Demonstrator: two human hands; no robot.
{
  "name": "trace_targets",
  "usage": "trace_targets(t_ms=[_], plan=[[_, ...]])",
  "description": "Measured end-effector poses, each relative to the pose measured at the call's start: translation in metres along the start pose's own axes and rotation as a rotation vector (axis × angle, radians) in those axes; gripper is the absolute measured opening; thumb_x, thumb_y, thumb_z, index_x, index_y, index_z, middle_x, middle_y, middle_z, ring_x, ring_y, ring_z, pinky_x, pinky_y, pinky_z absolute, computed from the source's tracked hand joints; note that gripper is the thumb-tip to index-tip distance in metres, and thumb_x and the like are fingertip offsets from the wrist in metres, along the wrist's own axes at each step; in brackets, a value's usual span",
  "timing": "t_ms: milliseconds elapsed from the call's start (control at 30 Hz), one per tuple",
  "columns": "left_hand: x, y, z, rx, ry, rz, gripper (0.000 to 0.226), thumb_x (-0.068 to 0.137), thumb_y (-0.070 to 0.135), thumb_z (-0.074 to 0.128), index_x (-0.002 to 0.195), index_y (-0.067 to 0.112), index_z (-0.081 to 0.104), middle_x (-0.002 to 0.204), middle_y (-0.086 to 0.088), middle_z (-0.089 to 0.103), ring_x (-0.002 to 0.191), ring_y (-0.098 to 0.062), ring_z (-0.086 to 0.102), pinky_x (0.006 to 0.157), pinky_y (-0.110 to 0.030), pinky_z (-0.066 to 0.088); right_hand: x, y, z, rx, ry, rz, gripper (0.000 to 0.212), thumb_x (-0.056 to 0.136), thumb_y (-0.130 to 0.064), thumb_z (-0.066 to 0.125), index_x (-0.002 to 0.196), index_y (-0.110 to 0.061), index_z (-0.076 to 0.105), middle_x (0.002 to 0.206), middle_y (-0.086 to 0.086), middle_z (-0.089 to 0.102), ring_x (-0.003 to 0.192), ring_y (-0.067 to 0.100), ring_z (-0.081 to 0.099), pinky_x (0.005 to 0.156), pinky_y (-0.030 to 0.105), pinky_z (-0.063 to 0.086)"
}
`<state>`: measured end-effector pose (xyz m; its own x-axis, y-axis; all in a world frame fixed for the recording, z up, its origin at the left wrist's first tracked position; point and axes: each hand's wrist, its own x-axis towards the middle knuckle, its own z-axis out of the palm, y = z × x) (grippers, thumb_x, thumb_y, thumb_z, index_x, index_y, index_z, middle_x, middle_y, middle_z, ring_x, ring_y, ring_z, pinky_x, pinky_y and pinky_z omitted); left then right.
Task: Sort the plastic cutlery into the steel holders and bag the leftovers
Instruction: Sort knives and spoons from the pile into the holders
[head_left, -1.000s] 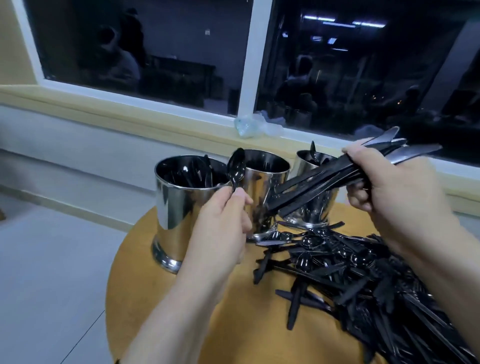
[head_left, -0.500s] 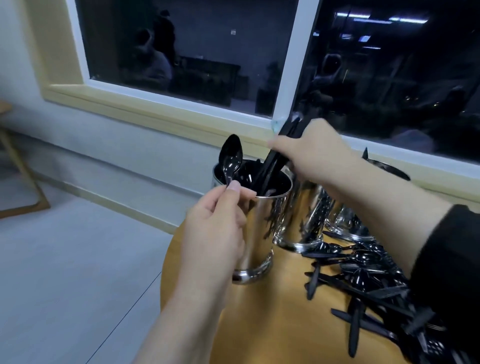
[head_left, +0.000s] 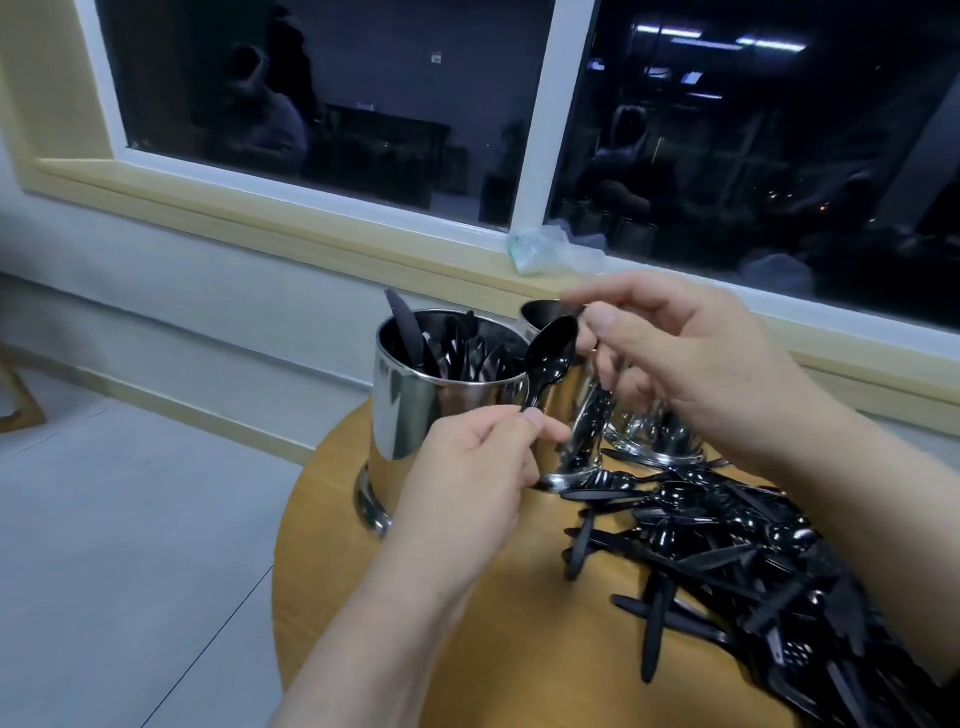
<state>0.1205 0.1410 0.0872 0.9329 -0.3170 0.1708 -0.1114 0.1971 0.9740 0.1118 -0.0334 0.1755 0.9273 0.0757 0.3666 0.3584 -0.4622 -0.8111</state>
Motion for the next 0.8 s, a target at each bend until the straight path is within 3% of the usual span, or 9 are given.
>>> trace_targets(t_ms=[100, 200, 267, 367, 533, 667, 800], plan=[[-0.002, -0.001, 0.017, 0.028, -0.089, -0.011, 0.037, 0.103, 0.024, 0.050, 0.082, 0.026, 0.079, 0.057, 0.004, 0.032, 0.045, -0.012, 0.021, 0.049, -0.024, 0.021, -0.016, 0.012, -0.016, -0.071, 0.083, 0.046, 0.020, 0.095, -0.018, 0.068, 0.112, -0.027, 0.070, 0.079, -0.007, 0.063, 0.064, 0.018, 0.053, 0.052, 0.027, 0.042], [-0.001, -0.001, 0.037, 0.085, -0.156, -0.012, 0.040, 0.102, 0.024, 0.050, 0.075, 0.030, 0.078, 0.055, 0.007, 0.034, 0.044, -0.010, 0.023, 0.050, -0.025, 0.023, -0.031, 0.016, -0.033, -0.100, 0.094, 0.084, 0.015, 0.095, -0.017, 0.068, 0.107, -0.024, 0.071, 0.078, 0.009, 0.065, 0.063, 0.032, 0.049, 0.057, 0.043, 0.042], [0.001, -0.003, 0.050, 0.110, -0.175, -0.023, 0.035, 0.101, 0.026, 0.052, 0.082, 0.033, 0.080, 0.055, 0.009, 0.036, 0.045, -0.010, 0.024, 0.050, -0.025, 0.023, -0.040, 0.019, -0.046, -0.150, 0.086, 0.104, 0.009, 0.096, -0.015, 0.066, 0.099, -0.020, 0.073, 0.075, 0.016, 0.067, 0.061, 0.036, 0.051, 0.060, 0.046, 0.046], [0.006, -0.006, 0.069, 0.099, -0.185, -0.021, 0.022, 0.101, 0.035, 0.057, 0.099, 0.028, 0.078, 0.058, 0.005, 0.042, 0.046, -0.012, 0.030, 0.048, -0.025, 0.027, -0.046, 0.021, -0.065, -0.211, 0.165, 0.104, 0.008, 0.097, -0.013, 0.065, 0.097, -0.016, 0.073, 0.068, 0.008, 0.068, 0.059, 0.022, 0.055, 0.061, 0.042, 0.048], [0.017, -0.008, 0.090, 0.140, -0.151, 0.045, 0.015, 0.101, 0.040, 0.057, 0.105, 0.039, 0.071, 0.078, 0.002, 0.072, 0.058, -0.012, 0.058, 0.057, -0.033, 0.054, -0.025, 0.028, -0.128, -0.358, 0.583, 0.028, 0.009, 0.097, -0.014, 0.065, 0.095, -0.018, 0.073, 0.070, -0.001, 0.067, 0.053, 0.006, 0.056, 0.055, 0.025, 0.047], [0.026, -0.017, 0.096, 0.152, -0.085, 0.019, 0.016, 0.103, 0.037, 0.054, 0.104, 0.044, 0.069, 0.084, 0.006, 0.074, 0.064, -0.010, 0.064, 0.054, -0.030, 0.051, 0.008, 0.048, -0.176, -0.557, 0.731, 0.005, 0.012, 0.097, -0.020, 0.062, 0.101, -0.020, 0.073, 0.080, -0.005, 0.068, 0.070, 0.014, 0.064, 0.067, 0.030, 0.052], [0.034, -0.025, 0.098, 0.200, -0.087, 0.016, 0.020, 0.103, 0.039, 0.052, 0.096, 0.044, 0.070, 0.078, 0.007, 0.072, 0.059, -0.010, 0.062, 0.057, -0.033, 0.052, 0.039, 0.071, -0.194, -0.715, 0.718, 0.030, 0.014, 0.097, -0.023, 0.058, 0.101, -0.024, 0.071, 0.090, -0.006, 0.069, 0.085, 0.018, 0.063, 0.084, 0.038, 0.054]])
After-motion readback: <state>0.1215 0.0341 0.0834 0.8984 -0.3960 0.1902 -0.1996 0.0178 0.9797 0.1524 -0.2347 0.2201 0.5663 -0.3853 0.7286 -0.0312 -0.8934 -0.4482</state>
